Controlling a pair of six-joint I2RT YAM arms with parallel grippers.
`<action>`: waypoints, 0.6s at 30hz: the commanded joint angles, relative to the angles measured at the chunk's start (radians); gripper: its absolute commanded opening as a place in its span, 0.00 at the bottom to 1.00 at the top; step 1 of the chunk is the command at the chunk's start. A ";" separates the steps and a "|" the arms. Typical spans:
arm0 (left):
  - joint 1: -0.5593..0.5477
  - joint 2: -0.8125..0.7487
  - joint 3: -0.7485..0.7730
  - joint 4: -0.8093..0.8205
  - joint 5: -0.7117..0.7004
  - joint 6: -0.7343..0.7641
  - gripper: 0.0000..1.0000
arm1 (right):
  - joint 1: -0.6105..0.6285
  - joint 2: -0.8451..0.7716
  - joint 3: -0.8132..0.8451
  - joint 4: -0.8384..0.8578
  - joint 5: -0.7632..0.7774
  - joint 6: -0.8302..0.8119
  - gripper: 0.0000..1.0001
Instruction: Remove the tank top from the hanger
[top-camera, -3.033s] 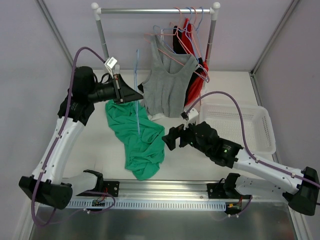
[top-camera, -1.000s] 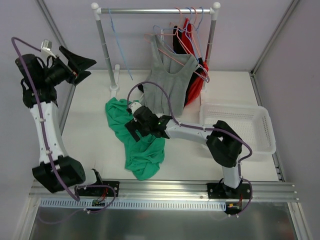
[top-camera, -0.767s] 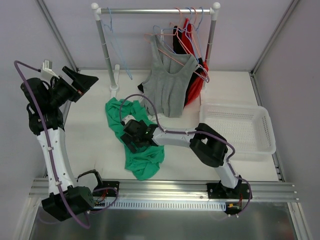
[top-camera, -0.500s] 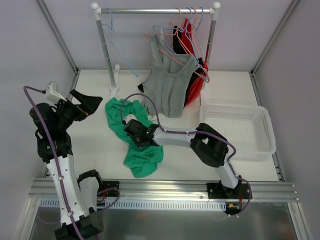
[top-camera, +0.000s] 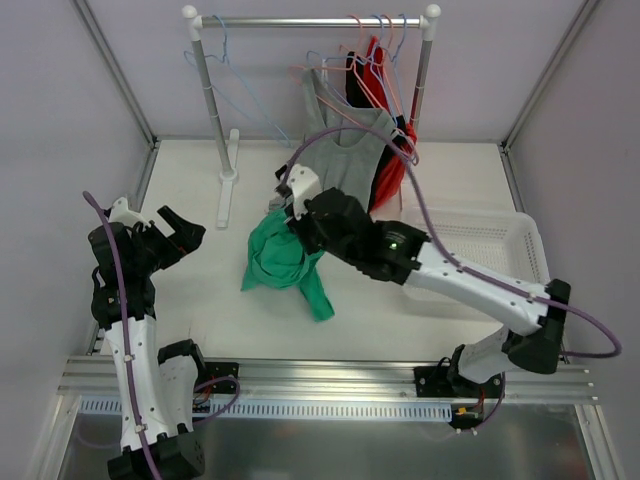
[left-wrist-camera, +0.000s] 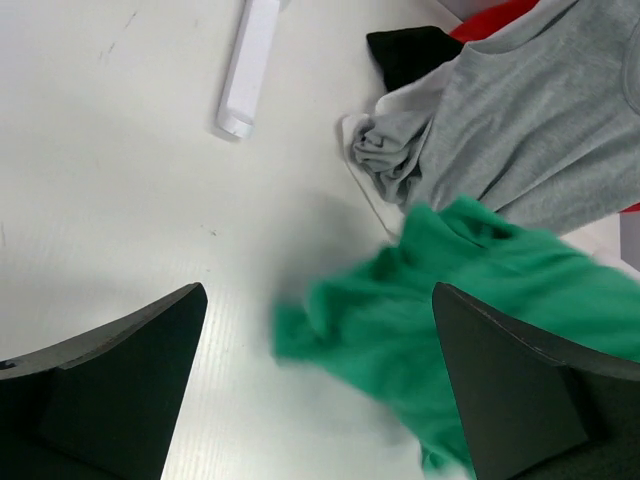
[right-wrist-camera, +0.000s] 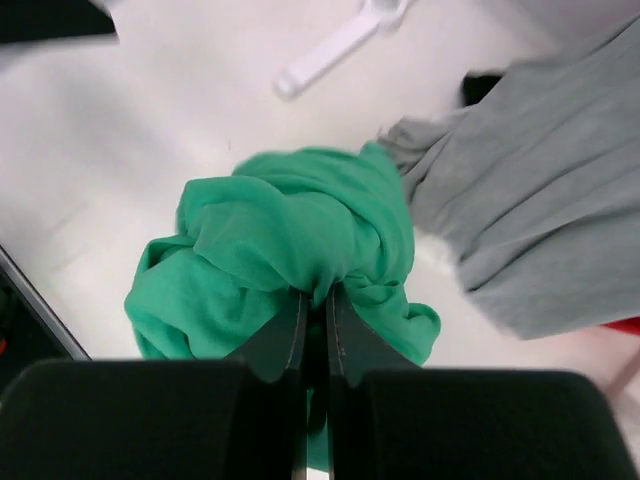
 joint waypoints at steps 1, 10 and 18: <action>-0.010 -0.015 0.024 -0.006 -0.060 0.033 0.99 | -0.006 -0.122 0.133 -0.071 0.090 -0.113 0.00; -0.021 -0.029 0.021 -0.015 -0.086 0.036 0.99 | -0.137 -0.202 0.475 -0.268 0.231 -0.245 0.00; -0.044 -0.032 0.027 -0.023 -0.097 0.041 0.99 | -0.410 -0.326 0.514 -0.358 0.351 -0.273 0.00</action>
